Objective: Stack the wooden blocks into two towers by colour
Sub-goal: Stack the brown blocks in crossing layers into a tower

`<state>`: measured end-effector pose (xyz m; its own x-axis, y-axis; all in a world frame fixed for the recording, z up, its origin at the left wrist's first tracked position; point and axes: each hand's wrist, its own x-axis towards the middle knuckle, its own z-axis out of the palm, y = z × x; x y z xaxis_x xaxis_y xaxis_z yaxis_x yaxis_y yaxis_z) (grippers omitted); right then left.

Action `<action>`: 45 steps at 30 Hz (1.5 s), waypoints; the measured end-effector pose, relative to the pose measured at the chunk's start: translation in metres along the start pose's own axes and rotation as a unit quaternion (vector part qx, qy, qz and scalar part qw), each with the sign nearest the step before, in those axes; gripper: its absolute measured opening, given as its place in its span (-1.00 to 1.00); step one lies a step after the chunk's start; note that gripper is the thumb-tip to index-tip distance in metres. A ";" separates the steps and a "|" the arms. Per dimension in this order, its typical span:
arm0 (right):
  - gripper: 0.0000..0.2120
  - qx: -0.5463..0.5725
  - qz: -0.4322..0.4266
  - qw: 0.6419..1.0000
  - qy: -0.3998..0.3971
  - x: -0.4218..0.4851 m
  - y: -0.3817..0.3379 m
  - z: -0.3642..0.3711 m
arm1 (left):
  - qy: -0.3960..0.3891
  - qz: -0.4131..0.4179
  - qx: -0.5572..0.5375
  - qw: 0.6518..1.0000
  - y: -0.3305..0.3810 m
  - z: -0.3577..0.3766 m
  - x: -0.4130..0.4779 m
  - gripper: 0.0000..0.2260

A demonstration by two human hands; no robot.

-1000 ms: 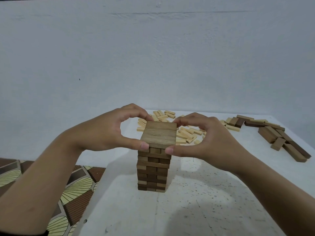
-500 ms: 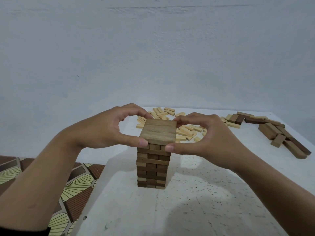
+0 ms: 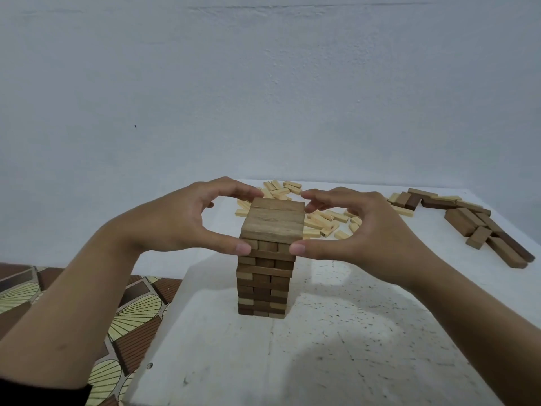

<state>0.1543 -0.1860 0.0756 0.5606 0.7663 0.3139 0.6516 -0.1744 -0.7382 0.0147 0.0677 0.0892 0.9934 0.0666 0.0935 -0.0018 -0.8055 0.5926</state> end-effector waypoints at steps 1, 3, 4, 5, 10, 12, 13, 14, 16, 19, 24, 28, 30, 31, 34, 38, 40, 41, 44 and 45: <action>-0.25 0.002 0.001 1.000 -0.001 -0.001 0.001 0.000 | 0.000 0.003 -0.008 1.000 0.000 0.002 -0.001 -0.25; -0.22 0.007 0.004 1.000 -0.002 -0.002 0.003 0.000 | 0.001 0.007 -0.025 1.000 -0.001 0.007 -0.001 -0.25; -0.21 0.008 0.007 1.000 -0.004 -0.002 0.003 0.001 | 0.002 0.009 -0.034 0.999 -0.002 0.010 -0.001 -0.26; -0.20 0.009 0.010 1.000 -0.006 -0.002 0.004 0.003 | 0.004 0.010 -0.043 0.999 -0.002 0.012 -0.001 -0.27; -0.20 0.011 0.018 1.000 -0.010 0.000 0.006 0.007 | 0.015 0.017 -0.077 0.997 -0.004 0.020 0.002 -0.32; -0.23 0.010 0.016 1.000 -0.013 0.001 0.006 0.009 | 0.018 0.021 -0.085 0.996 -0.005 0.021 0.002 -0.34; -0.25 0.008 0.012 1.000 -0.014 0.001 0.006 0.009 | 0.018 0.022 -0.088 0.996 -0.005 0.021 0.002 -0.35; -0.28 0.008 0.009 1.000 -0.015 0.002 0.006 0.009 | 0.019 0.024 -0.090 0.995 -0.006 0.021 0.002 -0.35; -0.32 0.008 0.005 1.000 -0.013 0.002 0.006 0.010 | 0.021 0.026 -0.092 0.995 -0.006 0.022 0.003 -0.37; -0.32 0.005 0.007 1.000 -0.010 0.002 0.006 0.010 | 0.028 0.028 -0.096 0.995 -0.006 0.023 0.003 -0.39; -0.27 -0.001 0.011 1.000 -0.010 0.003 0.007 0.011 | 0.031 0.028 -0.097 0.994 -0.006 0.023 0.003 -0.40; -0.29 0.005 0.011 1.000 -0.011 0.002 0.005 0.010 | 0.031 0.028 -0.096 0.994 -0.005 0.024 0.003 -0.41; -0.34 0.010 0.007 1.000 -0.013 0.001 0.004 0.010 | 0.032 0.030 -0.098 0.994 -0.004 0.024 0.003 -0.42; -0.32 0.013 0.006 1.000 -0.013 0.000 0.003 0.010 | 0.032 0.031 -0.098 0.994 -0.004 0.024 0.003 -0.42; -0.23 0.027 0.013 1.000 -0.003 0.000 0.004 0.009 | 0.036 0.034 -0.101 0.994 -0.003 0.024 0.003 -0.43; -0.29 0.041 0.011 0.999 -0.005 0.000 0.003 0.009 | 0.050 0.032 -0.107 0.992 -0.002 0.023 0.004 -0.44; -0.31 0.039 0.010 0.999 -0.001 0.000 0.003 0.010 | 0.051 0.033 -0.109 0.992 -0.002 0.023 0.004 -0.45; -0.31 0.037 0.010 0.999 0.001 0.000 0.003 0.010 | 0.052 0.033 -0.111 0.992 -0.002 0.023 0.004 -0.46; -0.31 0.031 0.010 0.999 0.001 0.001 0.003 0.011 | 0.053 0.033 -0.116 0.991 -0.002 0.023 0.003 -0.47; -0.31 0.031 0.011 0.999 0.001 0.001 0.003 0.011 | 0.052 0.032 -0.115 0.991 -0.002 0.023 0.002 -0.47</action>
<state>0.1509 -0.1792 0.0677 0.5749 0.7619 0.2983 0.6071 -0.1527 -0.7798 0.0197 0.0561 0.0702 0.9732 0.0889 0.2122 -0.1033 -0.6554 0.7482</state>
